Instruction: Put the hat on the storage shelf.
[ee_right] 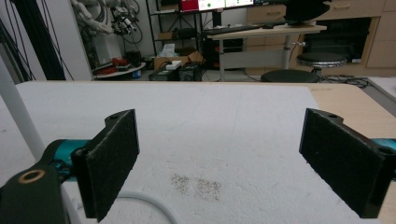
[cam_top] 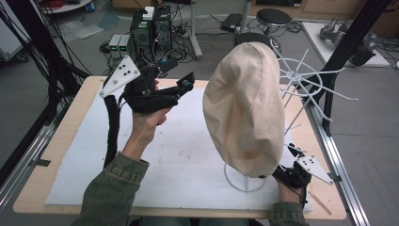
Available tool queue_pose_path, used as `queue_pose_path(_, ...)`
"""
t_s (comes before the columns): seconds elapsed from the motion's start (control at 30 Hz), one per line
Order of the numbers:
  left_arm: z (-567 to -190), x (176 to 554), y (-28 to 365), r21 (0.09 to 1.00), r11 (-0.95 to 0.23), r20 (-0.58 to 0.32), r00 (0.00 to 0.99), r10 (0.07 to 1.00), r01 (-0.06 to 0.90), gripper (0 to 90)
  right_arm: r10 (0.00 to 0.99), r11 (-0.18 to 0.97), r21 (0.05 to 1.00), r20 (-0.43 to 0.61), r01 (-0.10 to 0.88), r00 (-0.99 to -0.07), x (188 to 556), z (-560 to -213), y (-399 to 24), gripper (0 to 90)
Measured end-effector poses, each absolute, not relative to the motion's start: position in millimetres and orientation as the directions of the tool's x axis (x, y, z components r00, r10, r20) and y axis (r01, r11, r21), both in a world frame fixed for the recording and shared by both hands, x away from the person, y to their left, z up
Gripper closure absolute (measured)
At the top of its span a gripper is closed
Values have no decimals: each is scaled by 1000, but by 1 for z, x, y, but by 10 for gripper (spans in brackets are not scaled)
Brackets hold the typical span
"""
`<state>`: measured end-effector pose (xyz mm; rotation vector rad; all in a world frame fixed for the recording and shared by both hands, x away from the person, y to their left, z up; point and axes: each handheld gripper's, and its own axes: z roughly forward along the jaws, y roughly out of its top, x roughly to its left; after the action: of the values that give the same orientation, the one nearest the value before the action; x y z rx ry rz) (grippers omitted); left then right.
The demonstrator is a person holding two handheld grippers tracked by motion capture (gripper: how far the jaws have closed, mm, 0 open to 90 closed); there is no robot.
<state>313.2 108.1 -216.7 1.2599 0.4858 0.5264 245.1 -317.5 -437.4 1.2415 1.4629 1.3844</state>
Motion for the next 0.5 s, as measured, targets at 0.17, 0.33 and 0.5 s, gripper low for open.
queue_pose_path(0.17, -230, 308, 128, 969, 208, -50, 721, 691, -133, 274, 966, -60, 987, 94, 147, -240, 245, -438, -317, 112)
queue_pose_path(0.33, -245, 304, 145, 971, 194, -55, 653, 755, -141, 269, 967, -59, 987, 94, 151, -238, 245, -438, -317, 112)
queue_pose_path(0.5, -255, 300, 165, 969, 188, -61, 578, 814, -162, 269, 967, -60, 987, 95, 152, -236, 245, -438, -317, 112)
